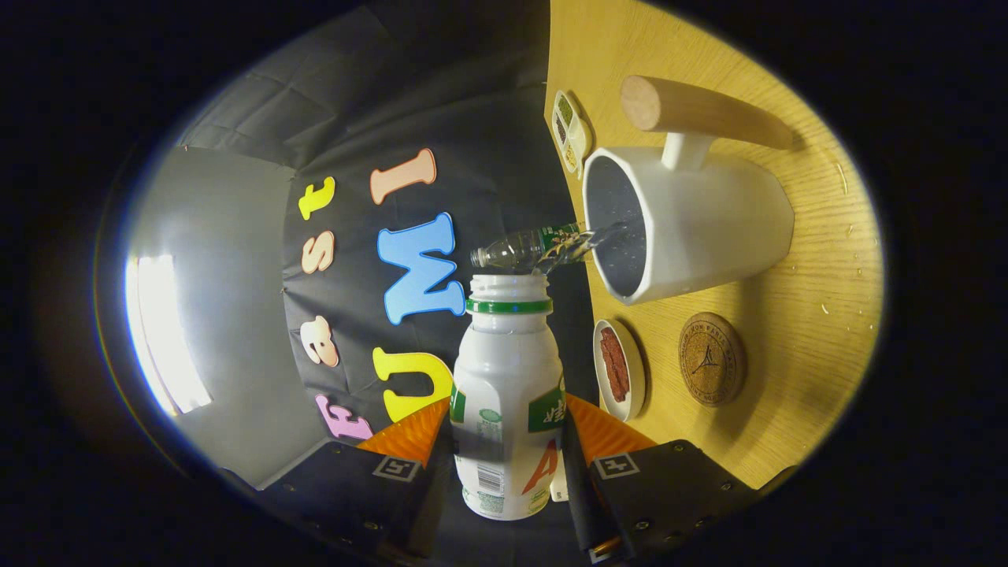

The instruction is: Take the bottle from table, then pour the juice into the cup, finally place the bottle on the coaster

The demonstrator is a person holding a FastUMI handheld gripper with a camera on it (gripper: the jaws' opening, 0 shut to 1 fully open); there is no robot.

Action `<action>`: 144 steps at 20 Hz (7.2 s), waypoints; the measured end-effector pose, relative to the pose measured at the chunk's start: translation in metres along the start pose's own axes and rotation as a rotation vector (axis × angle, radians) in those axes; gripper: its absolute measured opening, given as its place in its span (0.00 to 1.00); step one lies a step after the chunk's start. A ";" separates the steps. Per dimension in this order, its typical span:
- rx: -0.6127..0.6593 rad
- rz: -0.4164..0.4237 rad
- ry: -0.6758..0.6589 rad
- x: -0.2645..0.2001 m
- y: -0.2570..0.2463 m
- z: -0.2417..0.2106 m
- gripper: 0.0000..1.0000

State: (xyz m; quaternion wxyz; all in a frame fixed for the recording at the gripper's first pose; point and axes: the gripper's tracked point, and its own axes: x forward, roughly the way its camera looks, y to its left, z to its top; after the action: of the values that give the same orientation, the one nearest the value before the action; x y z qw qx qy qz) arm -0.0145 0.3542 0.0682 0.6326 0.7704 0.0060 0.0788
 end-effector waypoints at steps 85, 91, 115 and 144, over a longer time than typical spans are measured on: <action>0.211 0.110 -0.116 -0.009 0.028 0.041 0.65; 0.213 0.104 -0.121 -0.009 0.024 0.044 0.65; 0.147 0.043 -0.103 -0.007 0.003 0.041 0.65; -0.666 -0.115 -0.012 0.008 -0.019 0.002 0.65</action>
State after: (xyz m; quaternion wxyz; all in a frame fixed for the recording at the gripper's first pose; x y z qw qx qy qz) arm -0.0047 0.3565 0.0497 0.8530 0.5203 0.0196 0.0358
